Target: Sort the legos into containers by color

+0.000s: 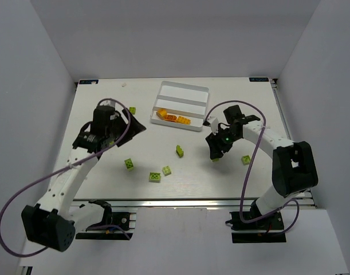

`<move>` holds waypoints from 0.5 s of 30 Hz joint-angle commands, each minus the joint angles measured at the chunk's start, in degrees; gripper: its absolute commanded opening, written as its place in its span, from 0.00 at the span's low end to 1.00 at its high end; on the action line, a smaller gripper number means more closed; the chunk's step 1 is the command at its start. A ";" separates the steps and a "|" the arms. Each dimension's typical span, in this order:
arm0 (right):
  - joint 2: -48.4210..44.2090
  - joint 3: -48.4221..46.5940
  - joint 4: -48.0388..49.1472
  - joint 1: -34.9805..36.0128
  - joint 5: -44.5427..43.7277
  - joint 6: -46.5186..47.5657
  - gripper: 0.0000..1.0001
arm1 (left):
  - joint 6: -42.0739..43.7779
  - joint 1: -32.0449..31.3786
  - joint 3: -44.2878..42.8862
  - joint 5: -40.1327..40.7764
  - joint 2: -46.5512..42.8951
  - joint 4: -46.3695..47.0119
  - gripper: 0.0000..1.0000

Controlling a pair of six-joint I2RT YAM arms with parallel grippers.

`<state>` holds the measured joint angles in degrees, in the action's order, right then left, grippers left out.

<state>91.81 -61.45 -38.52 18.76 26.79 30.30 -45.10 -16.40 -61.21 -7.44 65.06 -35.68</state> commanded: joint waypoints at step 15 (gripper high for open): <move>5.74 2.12 7.85 4.53 -17.64 -19.93 0.61 | -4.73 0.06 14.98 10.43 -18.39 -7.21 0.89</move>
<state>96.14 -59.53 -32.86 22.65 11.27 13.19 -49.17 -16.40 -46.98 0.84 47.48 -41.60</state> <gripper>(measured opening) 0.615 0.881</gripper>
